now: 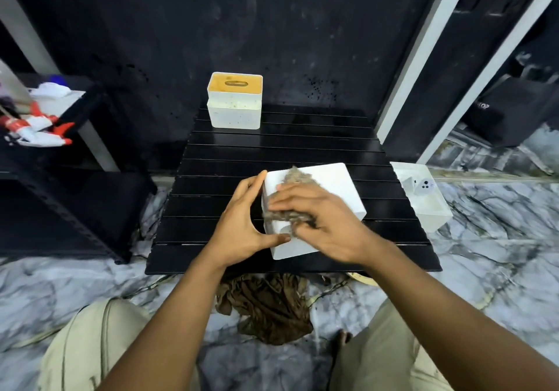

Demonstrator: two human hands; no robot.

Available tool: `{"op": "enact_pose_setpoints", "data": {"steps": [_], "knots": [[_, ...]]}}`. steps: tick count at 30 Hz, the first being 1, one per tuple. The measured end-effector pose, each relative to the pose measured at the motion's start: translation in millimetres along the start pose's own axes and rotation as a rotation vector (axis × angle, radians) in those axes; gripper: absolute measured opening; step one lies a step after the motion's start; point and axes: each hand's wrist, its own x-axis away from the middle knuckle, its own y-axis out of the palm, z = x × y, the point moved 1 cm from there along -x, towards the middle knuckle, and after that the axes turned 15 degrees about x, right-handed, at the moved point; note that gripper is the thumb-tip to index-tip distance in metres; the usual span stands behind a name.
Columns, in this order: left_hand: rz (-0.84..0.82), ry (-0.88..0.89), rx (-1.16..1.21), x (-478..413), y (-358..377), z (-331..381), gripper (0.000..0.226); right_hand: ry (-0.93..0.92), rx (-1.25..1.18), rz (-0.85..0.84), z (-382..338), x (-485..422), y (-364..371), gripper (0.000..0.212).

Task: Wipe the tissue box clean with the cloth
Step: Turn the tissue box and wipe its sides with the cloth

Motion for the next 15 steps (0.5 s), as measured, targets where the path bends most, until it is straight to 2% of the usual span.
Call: {"op": "enact_pose_setpoints", "data": {"steps": [1, 3, 6, 8, 12, 14, 15], "knots": [[0.004, -0.011, -0.007, -0.5, 0.7, 0.0, 0.124, 0.061, -0.022, 0.045, 10.4, 3.3, -3.0, 0.049], [0.014, -0.027, -0.015, -2.3, 2.8, -1.9, 0.125, 0.222, 0.093, 0.127, 32.0, 1.0, -6.8, 0.050], [0.033, -0.032, -0.006, -5.6, 5.7, -4.0, 0.125, 0.396, 0.341, 0.054, 32.0, -20.3, -5.5, 0.055], [0.035, -0.036, 0.012, -7.1, 5.4, -4.3, 0.125, 0.309, 0.381, 0.029, 12.9, -35.1, 1.0, 0.057], [0.053, -0.063, 0.164, -4.0, 1.3, -10.2, 0.130, -0.041, 0.353, -0.025, -13.1, -32.0, 8.8, 0.045], [0.057, -0.088, 0.212, -1.8, 3.9, -12.9, 0.134, -0.083, 0.298, 0.003, -4.6, -22.3, 6.0, 0.040], [0.062, -0.098, 0.210, -1.1, 6.6, -13.6, 0.135, -0.036, 0.282, 0.046, 2.2, -19.9, 4.2, 0.042]]}}
